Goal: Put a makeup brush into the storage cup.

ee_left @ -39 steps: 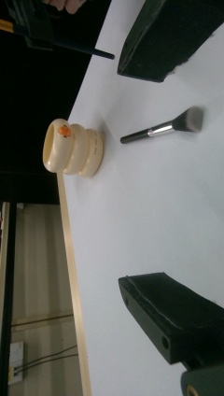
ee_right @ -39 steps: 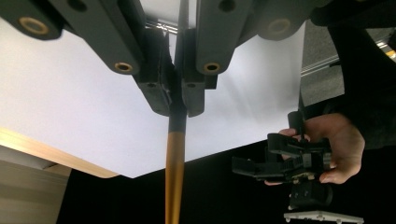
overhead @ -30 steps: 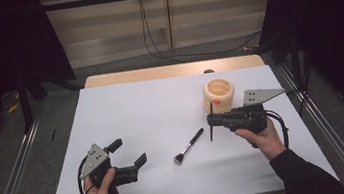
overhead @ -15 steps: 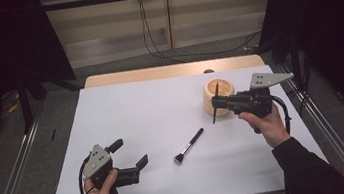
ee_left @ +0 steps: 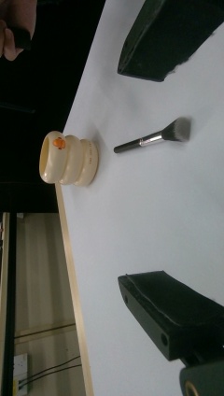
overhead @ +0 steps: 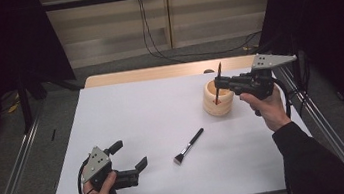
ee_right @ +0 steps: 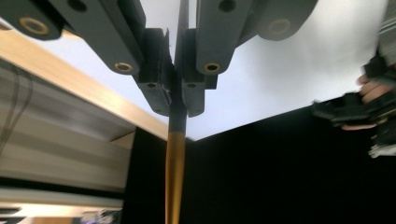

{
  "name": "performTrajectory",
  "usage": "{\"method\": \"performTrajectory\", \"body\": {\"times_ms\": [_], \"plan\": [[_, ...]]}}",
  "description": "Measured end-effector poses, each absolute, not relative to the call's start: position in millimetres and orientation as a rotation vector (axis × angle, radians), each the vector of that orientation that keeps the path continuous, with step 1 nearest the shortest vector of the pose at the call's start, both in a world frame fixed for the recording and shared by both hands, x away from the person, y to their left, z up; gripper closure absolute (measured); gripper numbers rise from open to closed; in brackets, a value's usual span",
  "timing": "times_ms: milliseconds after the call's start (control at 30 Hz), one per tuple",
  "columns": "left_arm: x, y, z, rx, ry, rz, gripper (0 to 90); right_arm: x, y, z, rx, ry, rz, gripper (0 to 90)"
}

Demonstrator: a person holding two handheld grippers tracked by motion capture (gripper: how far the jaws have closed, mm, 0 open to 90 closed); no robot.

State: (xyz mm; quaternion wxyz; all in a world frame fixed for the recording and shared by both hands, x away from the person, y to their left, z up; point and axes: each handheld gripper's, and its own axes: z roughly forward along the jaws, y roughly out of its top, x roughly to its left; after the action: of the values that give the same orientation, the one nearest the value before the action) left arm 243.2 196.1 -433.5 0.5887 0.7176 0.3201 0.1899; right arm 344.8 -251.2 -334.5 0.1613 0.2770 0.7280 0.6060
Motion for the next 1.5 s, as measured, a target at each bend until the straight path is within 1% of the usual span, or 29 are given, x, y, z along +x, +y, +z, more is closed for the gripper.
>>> {"method": "performTrajectory", "body": {"times_ms": [267, 333, 733, 967, 1167, 1500], "plan": [[243.0, 197.9, -432.9, 1.678, 0.735, 0.46, 1.9, 362.0, -253.8, -325.6, 0.827, 2.041, 1.694, 83.7], [243.3, 198.4, -433.2, 1.674, 0.733, 0.447, 1.5, 366.0, -255.7, -325.3, 0.838, 2.029, 1.681, 83.7], [245.4, 199.4, -434.5, 1.685, 0.748, 0.448, 1.6, 390.0, -268.3, -334.2, 0.928, 1.968, 1.596, 83.6], [246.3, 200.6, -435.6, 1.679, 0.757, 0.445, 1.8, 399.5, -269.4, -347.7, 0.977, 1.975, 1.552, 83.6], [246.2, 199.1, -435.9, 1.68, 0.755, 0.445, 1.8, 398.7, -268.4, -364.9, 0.997, 1.98, 1.541, 83.6], [245.7, 197.1, -435.8, 1.685, 0.752, 0.448, 1.6, 397.9, -272.8, -383.3, 1.029, 1.991, 1.521, 83.5]]}}
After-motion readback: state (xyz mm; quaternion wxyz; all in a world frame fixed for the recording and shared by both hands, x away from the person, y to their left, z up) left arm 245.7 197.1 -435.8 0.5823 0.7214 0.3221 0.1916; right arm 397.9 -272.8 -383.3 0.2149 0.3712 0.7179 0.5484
